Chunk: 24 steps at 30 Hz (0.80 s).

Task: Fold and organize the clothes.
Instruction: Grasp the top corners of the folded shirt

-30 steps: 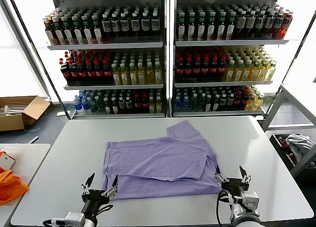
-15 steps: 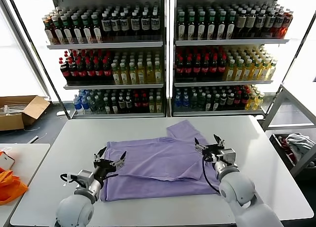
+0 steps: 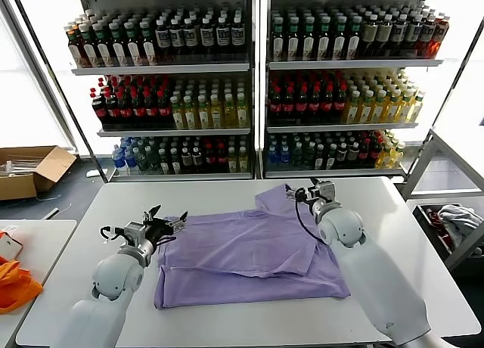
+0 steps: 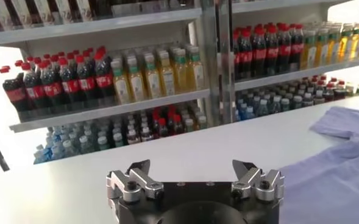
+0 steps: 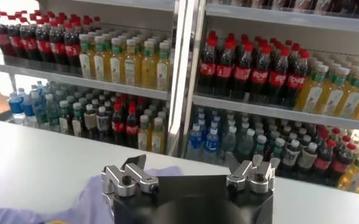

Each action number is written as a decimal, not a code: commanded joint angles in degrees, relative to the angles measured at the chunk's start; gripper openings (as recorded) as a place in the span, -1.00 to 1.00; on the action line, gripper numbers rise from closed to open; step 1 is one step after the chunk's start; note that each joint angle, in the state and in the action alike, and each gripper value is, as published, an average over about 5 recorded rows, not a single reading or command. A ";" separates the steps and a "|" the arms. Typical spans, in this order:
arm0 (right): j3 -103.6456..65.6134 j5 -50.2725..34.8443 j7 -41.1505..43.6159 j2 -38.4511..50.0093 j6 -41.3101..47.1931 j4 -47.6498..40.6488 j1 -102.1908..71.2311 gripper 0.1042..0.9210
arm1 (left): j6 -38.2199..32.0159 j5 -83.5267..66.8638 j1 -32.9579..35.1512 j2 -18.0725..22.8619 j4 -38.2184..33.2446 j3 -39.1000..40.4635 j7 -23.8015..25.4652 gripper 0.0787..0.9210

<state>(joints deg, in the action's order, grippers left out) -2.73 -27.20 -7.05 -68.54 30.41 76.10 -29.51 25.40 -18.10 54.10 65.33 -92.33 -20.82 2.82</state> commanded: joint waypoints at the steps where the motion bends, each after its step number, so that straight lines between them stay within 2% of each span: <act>1: 2.01 0.71 0.83 -3.66 -0.49 -11.01 6.80 0.76 | 2.26 -0.68 -5.44 -0.49 7.39 0.97 0.67 0.77; 24: -2.73 4.84 1.45 -11.05 -1.33 -18.08 5.46 0.76 | 4.68 -1.81 -3.46 -0.57 6.75 1.49 0.01 0.77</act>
<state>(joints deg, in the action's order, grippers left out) -4.65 -23.67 -5.96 -77.32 29.24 60.72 -24.58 29.52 -19.49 51.04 64.95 -86.34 -19.37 2.92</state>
